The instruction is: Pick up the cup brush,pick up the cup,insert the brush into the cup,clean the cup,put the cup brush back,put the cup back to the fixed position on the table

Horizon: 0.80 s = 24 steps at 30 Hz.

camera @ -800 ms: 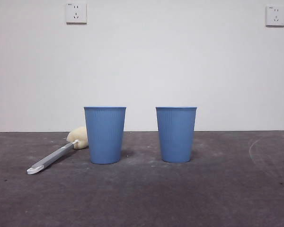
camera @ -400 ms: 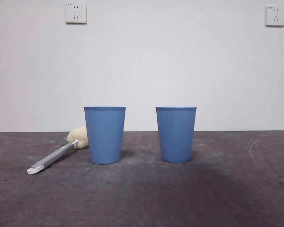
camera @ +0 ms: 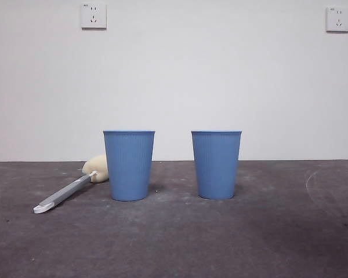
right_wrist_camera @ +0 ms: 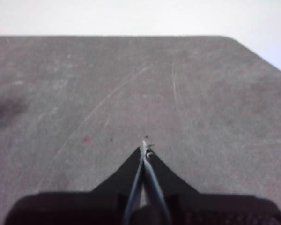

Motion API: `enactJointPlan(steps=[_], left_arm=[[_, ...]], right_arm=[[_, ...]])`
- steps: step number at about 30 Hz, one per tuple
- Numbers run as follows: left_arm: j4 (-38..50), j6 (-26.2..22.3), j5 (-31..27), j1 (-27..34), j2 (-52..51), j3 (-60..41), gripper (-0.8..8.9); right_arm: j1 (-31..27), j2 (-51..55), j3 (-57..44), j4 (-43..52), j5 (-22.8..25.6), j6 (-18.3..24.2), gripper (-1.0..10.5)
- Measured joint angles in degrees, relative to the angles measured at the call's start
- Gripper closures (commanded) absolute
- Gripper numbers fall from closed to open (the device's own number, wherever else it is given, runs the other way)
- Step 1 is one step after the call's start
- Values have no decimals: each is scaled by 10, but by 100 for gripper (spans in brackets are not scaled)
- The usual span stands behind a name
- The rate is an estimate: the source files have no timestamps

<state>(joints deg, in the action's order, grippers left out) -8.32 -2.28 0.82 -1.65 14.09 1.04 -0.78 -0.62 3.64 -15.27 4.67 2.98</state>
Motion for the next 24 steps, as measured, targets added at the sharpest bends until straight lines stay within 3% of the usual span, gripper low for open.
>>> enactJointPlan(steps=[24], left_arm=[[2, 0, 0, 0, 3, 0, 817]], right_arm=[[0, 0, -9, 1, -2, 0, 945]])
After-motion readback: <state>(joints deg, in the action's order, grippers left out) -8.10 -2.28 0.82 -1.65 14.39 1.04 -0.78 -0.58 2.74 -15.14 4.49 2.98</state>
